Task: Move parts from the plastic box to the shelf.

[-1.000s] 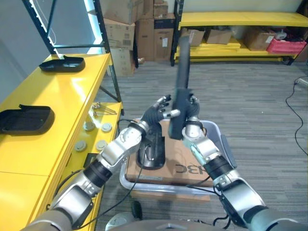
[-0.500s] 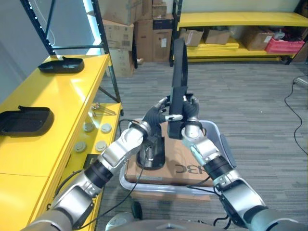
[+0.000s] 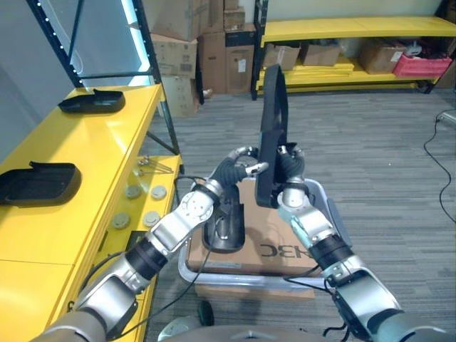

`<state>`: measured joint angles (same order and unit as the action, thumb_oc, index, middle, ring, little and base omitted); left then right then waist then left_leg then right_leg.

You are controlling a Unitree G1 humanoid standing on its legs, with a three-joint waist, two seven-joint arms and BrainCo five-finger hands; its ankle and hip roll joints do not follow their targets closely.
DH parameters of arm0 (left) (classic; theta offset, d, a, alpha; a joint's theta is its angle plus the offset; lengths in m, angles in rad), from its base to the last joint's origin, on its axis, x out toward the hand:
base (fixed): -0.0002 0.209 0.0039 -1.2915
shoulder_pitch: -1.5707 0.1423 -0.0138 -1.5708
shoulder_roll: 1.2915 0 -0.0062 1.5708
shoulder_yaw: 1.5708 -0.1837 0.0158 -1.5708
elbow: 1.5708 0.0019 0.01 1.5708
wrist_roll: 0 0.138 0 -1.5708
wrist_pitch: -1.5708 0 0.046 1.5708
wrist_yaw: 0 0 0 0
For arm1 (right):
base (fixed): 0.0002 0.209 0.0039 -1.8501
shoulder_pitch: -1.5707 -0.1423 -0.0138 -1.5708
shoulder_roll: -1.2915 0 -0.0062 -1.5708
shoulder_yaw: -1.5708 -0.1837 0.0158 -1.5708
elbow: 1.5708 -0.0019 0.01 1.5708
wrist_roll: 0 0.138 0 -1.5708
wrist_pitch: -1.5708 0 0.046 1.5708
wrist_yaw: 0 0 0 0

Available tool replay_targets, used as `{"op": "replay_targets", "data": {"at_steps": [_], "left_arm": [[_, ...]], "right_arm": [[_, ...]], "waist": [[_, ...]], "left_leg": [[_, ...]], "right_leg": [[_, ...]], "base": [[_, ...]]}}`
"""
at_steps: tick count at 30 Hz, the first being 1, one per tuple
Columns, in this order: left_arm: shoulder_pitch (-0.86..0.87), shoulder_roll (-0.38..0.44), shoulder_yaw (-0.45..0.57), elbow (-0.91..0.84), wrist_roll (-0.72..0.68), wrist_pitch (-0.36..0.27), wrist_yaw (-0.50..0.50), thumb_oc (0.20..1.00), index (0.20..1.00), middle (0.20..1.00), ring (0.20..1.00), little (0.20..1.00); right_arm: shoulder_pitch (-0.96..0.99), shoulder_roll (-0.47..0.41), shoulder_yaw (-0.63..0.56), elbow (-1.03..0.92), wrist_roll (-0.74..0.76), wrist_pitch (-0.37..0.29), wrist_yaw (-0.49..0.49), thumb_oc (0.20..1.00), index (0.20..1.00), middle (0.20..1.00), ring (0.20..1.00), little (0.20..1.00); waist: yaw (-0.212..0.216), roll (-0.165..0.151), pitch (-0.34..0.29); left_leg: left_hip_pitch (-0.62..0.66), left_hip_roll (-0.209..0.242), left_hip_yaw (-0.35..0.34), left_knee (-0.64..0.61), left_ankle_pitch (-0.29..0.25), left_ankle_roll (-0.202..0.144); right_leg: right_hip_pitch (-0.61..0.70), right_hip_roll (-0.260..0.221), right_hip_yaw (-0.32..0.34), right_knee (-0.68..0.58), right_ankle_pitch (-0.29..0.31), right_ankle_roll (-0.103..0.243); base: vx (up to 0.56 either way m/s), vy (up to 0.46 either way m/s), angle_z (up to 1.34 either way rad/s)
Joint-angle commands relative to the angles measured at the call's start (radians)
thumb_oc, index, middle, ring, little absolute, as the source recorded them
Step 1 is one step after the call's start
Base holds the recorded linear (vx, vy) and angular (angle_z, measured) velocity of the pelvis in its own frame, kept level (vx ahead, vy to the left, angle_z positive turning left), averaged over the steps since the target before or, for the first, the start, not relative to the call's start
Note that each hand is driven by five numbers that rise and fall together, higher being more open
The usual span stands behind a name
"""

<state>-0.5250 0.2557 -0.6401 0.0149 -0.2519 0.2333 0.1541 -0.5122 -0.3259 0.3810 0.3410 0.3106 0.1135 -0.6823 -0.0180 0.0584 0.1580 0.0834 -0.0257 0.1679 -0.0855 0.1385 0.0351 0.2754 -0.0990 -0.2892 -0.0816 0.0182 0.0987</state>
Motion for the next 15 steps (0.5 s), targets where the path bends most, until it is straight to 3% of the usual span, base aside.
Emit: {"op": "replay_targets", "data": {"at_steps": [1, 2, 3, 4, 10, 15], "left_arm": [[-0.108, -0.086, -0.067, 0.045, 0.028, -0.078, -0.007, 0.2, 0.2, 0.2, 0.2, 0.2], [-0.108, -0.086, -0.069, 0.046, 0.02, -0.073, -0.01, 0.369, 0.369, 0.369, 0.369, 0.369], [-0.108, -0.087, -0.071, 0.048, 0.011, -0.071, -0.007, 0.592, 0.592, 0.592, 0.592, 0.592], [-0.107, -0.09, -0.073, 0.052, 0.008, -0.068, -0.006, 1.0, 1.0, 1.0, 1.0, 1.0], [-0.094, -0.117, -0.09, 0.087, -0.108, -0.02, 0.01, 1.0, 1.0, 1.0, 1.0, 1.0], [-0.086, -0.121, -0.072, 0.121, -0.141, -0.072, 0.059, 1.0, 1.0, 1.0, 1.0, 1.0]], "right_arm": [[-0.118, 0.072, 0.035, -0.071, -0.048, -0.046, 0.034, 0.2, 0.2, 0.2, 0.2, 0.2], [-0.119, 0.072, 0.035, -0.071, -0.051, -0.045, 0.036, 0.2, 0.2, 0.2, 0.2, 0.2], [-0.12, 0.071, 0.035, -0.07, -0.054, -0.044, 0.038, 0.2, 0.2, 0.2, 0.2, 0.2], [-0.12, 0.071, 0.035, -0.069, -0.057, -0.044, 0.039, 0.2, 0.2, 0.2, 0.2, 0.2], [-0.129, 0.07, 0.036, -0.064, -0.089, -0.019, 0.038, 0.2, 0.2, 0.2, 0.2, 0.2], [-0.138, 0.036, 0.028, -0.043, -0.111, 0.009, 0.001, 0.2, 0.2, 0.2, 0.2, 0.2]], "waist": [[0.026, -0.024, 0.017], [0.026, -0.024, 0.017], [0.026, -0.024, 0.017], [0.025, -0.024, 0.018], [0.017, -0.024, 0.016], [0.015, -0.025, 0.017]], "left_leg": [[0.148, 0.022, 0.012, -0.002, -0.189, -0.012], [0.148, 0.022, 0.012, -0.002, -0.189, -0.013], [0.148, 0.022, 0.012, -0.002, -0.189, -0.013], [0.149, 0.022, 0.013, -0.002, -0.19, -0.013], [0.151, 0.024, 0.019, -0.002, -0.191, -0.014], [0.152, 0.024, 0.022, -0.002, -0.192, -0.015]], "right_leg": [[-0.058, -0.019, -0.013, -0.006, 0.018, 0.025], [-0.058, -0.019, -0.013, -0.006, 0.017, 0.025], [-0.058, -0.018, -0.013, -0.006, 0.017, 0.025], [-0.057, -0.019, -0.013, -0.006, 0.017, 0.025], [-0.059, -0.018, -0.008, -0.006, 0.017, 0.027], [-0.059, -0.017, -0.003, -0.006, 0.017, 0.028]], "base": [[0.0, 0.0, 0.0], [0.0, 0.0, 0.0], [0.0, 0.0, 0.0], [0.0, 0.0, 0.0], [0.0, 0.0, 0.0], [0.0, 0.0, 0.0]]}}
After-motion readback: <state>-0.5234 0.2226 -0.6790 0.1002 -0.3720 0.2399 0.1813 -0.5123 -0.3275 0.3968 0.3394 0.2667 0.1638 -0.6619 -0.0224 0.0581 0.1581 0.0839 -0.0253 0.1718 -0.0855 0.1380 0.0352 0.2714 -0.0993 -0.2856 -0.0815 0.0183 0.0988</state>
